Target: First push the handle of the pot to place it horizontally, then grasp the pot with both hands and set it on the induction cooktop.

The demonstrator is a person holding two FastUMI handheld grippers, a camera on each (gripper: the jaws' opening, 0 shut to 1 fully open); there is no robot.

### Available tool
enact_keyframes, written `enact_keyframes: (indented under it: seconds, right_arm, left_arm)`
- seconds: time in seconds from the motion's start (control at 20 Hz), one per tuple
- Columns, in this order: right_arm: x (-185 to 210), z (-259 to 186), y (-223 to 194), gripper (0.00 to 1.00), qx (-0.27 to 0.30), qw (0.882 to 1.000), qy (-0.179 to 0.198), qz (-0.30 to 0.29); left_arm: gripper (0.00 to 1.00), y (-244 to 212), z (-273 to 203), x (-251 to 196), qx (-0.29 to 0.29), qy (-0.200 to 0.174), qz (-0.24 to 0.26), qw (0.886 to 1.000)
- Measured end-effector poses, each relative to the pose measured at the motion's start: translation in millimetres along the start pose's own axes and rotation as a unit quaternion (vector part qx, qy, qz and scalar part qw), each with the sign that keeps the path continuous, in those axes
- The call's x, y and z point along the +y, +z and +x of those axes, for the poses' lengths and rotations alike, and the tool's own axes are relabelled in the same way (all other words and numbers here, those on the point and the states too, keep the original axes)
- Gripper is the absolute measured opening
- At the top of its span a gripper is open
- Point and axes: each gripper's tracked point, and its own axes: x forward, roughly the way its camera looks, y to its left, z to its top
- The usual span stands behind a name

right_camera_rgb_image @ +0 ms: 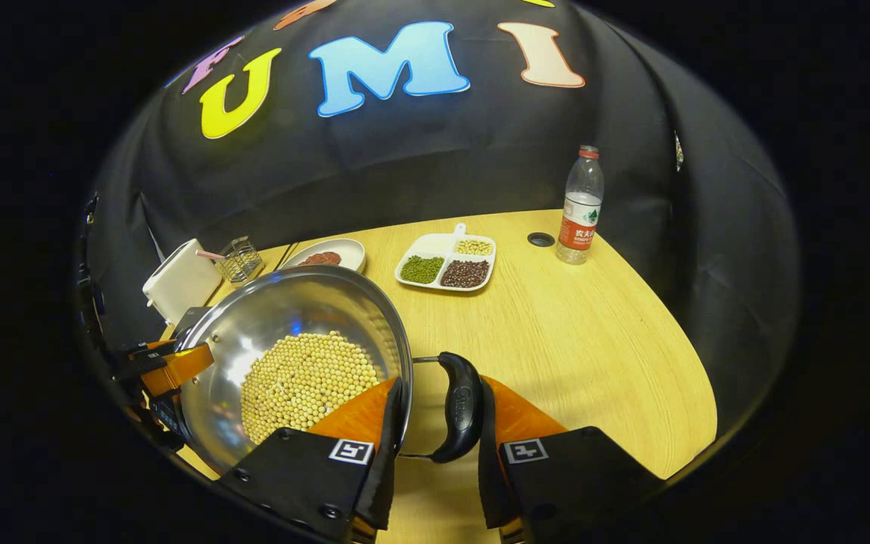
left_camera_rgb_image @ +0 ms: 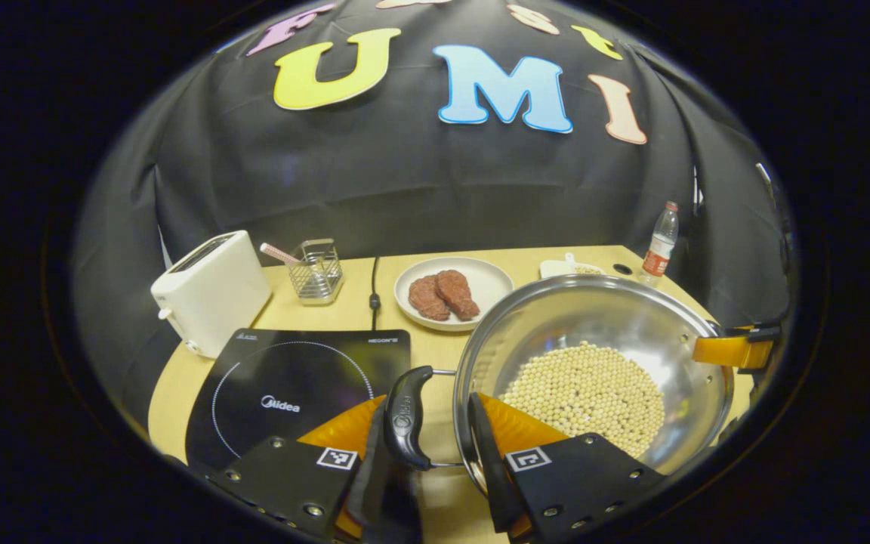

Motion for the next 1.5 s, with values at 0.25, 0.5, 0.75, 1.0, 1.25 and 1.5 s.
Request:
enact_keyframes:
  seconds: [0.25,0.5,0.75,1.0,1.25,1.5]
  right_arm:
    - [31.3,-5.9,1.9,0.48,-0.006,1.0,-0.003,-0.001]
    - [64.9,-5.3,3.7,0.48,-0.006,1.0,-0.003,-0.004]
    - [98.9,2.6,5.4,0.48,-0.003,1.0,0.004,-0.007]
    - [133.8,14.6,5.9,0.48,0.003,1.0,0.013,-0.007]
    - [164.4,25.5,8.2,0.45,0.006,1.0,0.02,-0.012]
    - [195.6,36.7,4.4,0.48,0.014,0.999,0.031,-0.012]
  left_arm:
    - [0.56,3.0,-6.8,33.8,-0.003,-0.003,-0.003,1.0]
    - [0.56,3.2,-10.8,70.6,0.002,-0.002,-0.008,1.0]
    - [0.56,1.7,-9.5,108.0,0.002,0.006,-0.011,1.0]
    - [0.56,0.4,-5.1,147.2,0.006,0.015,-0.015,1.0]
    - [0.56,-2.5,-1.9,182.4,0.006,0.024,-0.021,0.999]
    - [0.56,-7.6,1.2,217.2,0.012,0.032,-0.02,0.999]
